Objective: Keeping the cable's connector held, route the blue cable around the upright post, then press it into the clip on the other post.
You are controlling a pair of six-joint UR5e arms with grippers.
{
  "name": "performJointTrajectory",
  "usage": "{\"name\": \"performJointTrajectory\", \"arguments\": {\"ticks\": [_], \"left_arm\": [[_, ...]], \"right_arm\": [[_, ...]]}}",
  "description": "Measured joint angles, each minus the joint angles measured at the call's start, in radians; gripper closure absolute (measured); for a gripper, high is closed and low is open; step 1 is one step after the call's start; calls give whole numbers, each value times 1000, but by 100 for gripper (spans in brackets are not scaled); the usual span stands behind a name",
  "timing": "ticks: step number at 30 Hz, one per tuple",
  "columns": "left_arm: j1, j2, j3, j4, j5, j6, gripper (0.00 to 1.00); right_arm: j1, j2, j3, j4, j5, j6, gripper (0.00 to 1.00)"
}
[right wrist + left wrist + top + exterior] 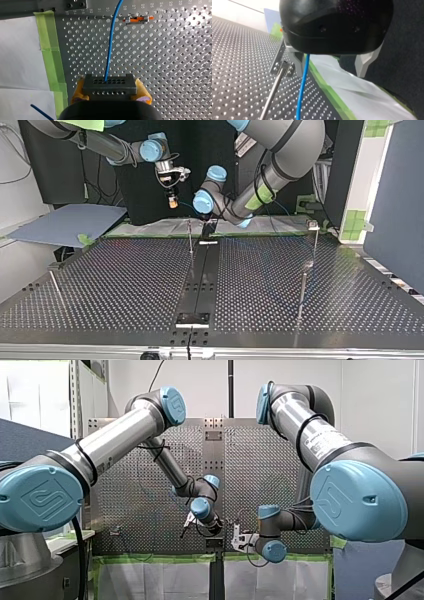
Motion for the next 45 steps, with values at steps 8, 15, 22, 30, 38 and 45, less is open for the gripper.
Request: {"name": "performJointTrajectory", "arguments": {"ticks": [8, 15, 22, 30, 38, 45], "left_arm": [[-1, 0, 0, 15, -54, 1, 9], [-4, 0, 0, 24, -87, 1, 51], [-6, 0, 0, 37, -93, 2, 100], [-9, 0, 0, 45, -109, 0, 100], [-12, 0, 0, 45, -118, 0, 100], [-17, 0, 0, 53, -140, -5, 100]], "right_arm": [[-1, 0, 0, 0, 0, 0, 100], [-1, 0, 0, 1, 0, -2, 100], [0, 0, 0, 2, 0, -5, 100], [-1, 0, 0, 2, 0, -7, 100], [-10, 0, -2, 2, 0, -8, 100], [-20, -1, -22, 14, 1, -25, 100]]}}
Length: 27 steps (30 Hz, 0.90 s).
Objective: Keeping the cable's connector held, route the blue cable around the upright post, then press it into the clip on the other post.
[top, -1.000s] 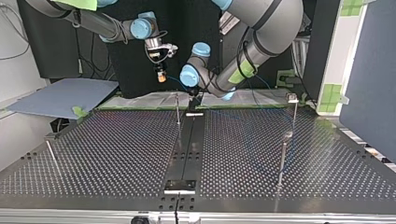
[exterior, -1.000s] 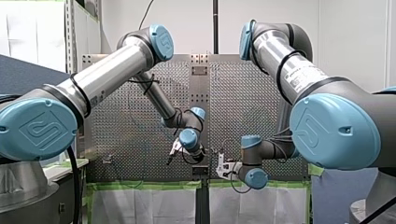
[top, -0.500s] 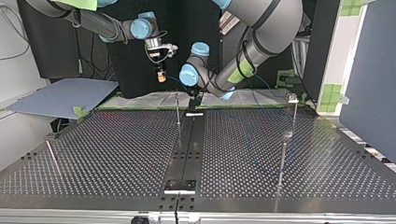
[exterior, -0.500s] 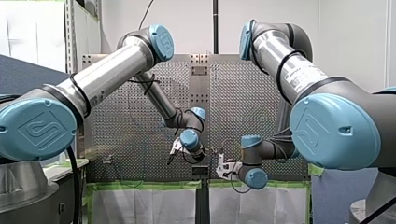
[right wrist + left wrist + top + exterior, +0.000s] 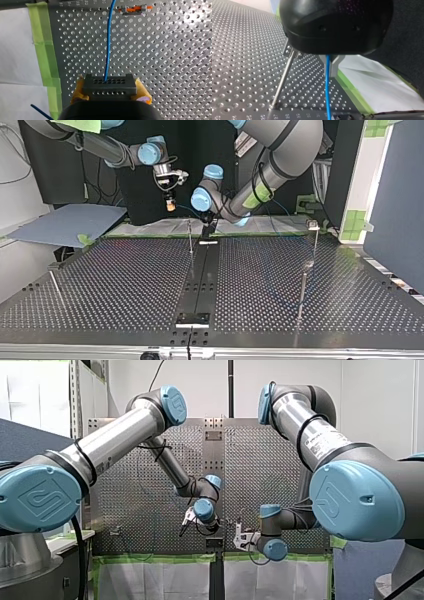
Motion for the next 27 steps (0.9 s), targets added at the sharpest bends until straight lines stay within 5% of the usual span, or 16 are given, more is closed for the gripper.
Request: {"name": "performJointTrajectory", "arguments": {"ticks": [11, 27], "left_arm": [[-19, 0, 0, 21, -52, -30, 100], [-31, -45, 0, 88, 12, -140, 100]], "right_arm": [[-7, -1, -12, 19, 1, -14, 100], [-39, -1, -52, 53, -2, -12, 100]]}}
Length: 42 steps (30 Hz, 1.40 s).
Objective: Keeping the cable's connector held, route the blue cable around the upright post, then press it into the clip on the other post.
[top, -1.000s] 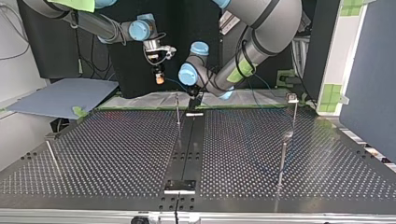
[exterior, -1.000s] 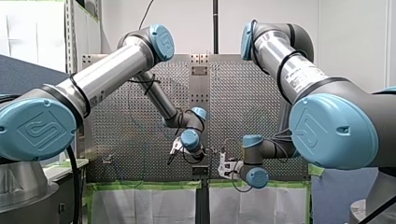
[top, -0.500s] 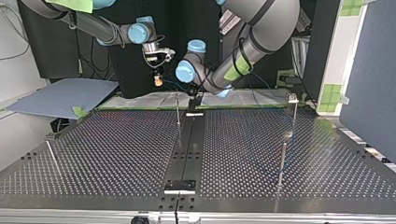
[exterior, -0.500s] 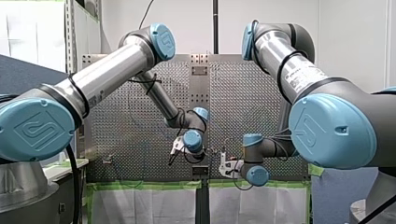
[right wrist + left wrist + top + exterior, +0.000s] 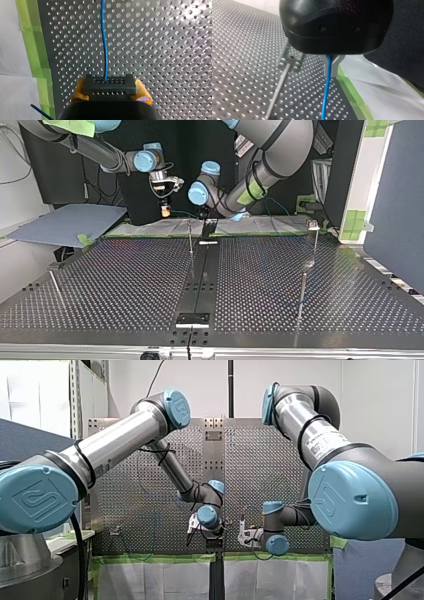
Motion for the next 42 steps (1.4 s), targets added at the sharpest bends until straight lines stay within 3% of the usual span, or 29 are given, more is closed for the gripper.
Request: {"name": "performJointTrajectory", "arguments": {"ticks": [6, 11, 19, 31, 42], "left_arm": [[6, -14, 0, 50, 6, -29, 100], [13, -15, 0, 88, 7, -38, 100], [18, -15, 0, 71, -19, -39, 100], [9, -13, 0, 38, -28, -35, 100], [4, -10, 0, 36, -20, -35, 100]], "right_arm": [[-12, 0, -12, 12, -1, -4, 100], [-19, 0, -21, 17, -9, -25, 100], [-30, 0, -29, 25, -26, -39, 100], [-57, 0, -34, 39, -68, -36, 100], [-74, 0, -34, 52, -74, -24, 100]]}}
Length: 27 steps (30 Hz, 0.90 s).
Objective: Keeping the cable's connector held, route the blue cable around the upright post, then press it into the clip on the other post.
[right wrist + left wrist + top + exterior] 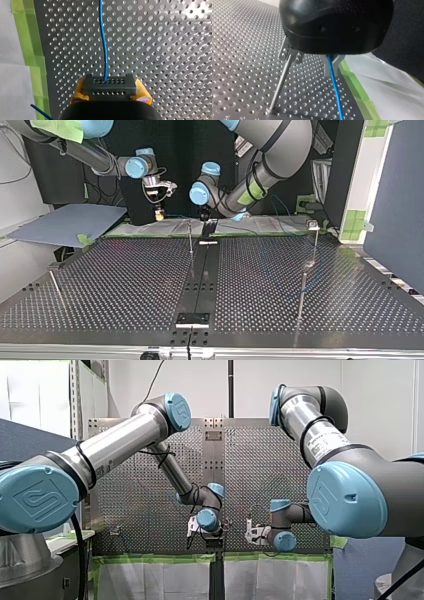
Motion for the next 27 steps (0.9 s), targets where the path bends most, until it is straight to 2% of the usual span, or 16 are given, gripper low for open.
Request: {"name": "performJointTrajectory", "arguments": {"ticks": [9, 16, 27], "left_arm": [[-20, 12, 0, -3, -9, 2, 100], [-42, 14, 0, -1, -25, 2, 100], [-32, 15, 0, 56, -19, -24, 100]], "right_arm": [[-32, 0, -1, -5, -3, 20, 100], [-55, 0, -7, -6, -22, 28, 100], [-66, 0, -22, 0, -51, 27, 100]]}}
